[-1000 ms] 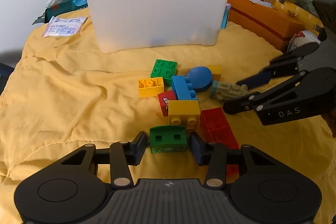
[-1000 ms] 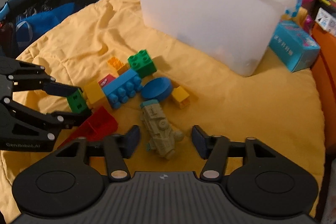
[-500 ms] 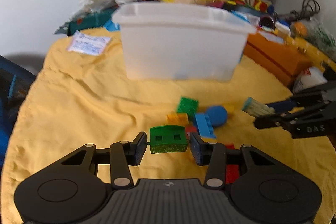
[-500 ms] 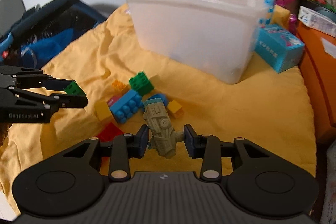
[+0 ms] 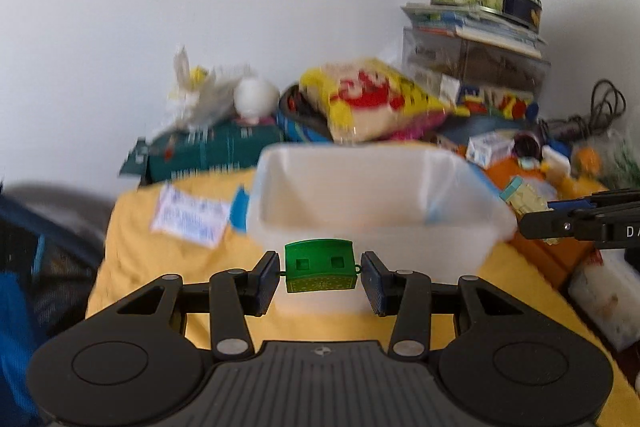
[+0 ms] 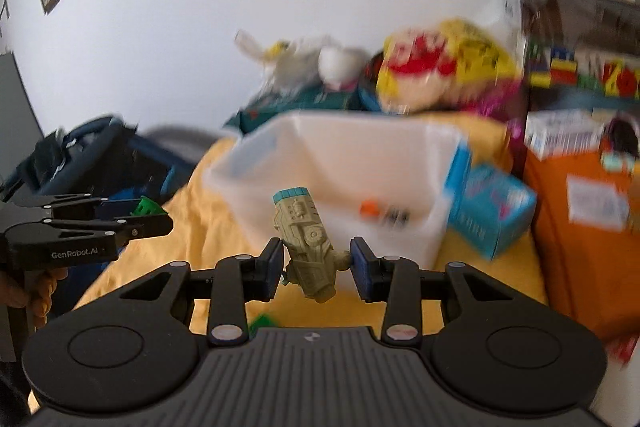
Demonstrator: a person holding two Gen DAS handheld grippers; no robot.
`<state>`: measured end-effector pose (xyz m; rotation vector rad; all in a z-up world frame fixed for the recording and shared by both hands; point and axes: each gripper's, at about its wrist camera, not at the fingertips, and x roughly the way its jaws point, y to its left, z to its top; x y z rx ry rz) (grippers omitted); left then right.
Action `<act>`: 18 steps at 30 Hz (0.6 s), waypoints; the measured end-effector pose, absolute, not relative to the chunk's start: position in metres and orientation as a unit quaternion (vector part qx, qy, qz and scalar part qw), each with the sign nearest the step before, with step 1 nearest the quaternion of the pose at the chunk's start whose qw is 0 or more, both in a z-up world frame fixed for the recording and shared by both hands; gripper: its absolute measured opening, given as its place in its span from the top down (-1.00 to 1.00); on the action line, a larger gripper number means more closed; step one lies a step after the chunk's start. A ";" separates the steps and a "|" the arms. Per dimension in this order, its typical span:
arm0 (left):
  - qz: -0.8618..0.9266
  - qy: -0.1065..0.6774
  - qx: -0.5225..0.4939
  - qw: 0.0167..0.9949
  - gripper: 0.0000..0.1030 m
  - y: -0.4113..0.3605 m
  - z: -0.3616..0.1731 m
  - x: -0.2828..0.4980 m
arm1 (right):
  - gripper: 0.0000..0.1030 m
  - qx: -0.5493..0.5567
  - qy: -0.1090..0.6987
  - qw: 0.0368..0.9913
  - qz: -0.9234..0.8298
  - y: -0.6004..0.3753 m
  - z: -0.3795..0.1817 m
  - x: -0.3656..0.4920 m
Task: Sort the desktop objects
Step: 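Carry the beige figure and green brick over the bin and release both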
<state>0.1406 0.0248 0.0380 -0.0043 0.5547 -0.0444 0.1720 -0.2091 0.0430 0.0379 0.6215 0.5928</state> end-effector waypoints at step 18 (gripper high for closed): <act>-0.030 0.278 0.012 0.960 0.06 0.006 0.075 0.247 | 0.22 0.007 0.313 0.915 0.255 -0.199 0.075 0.256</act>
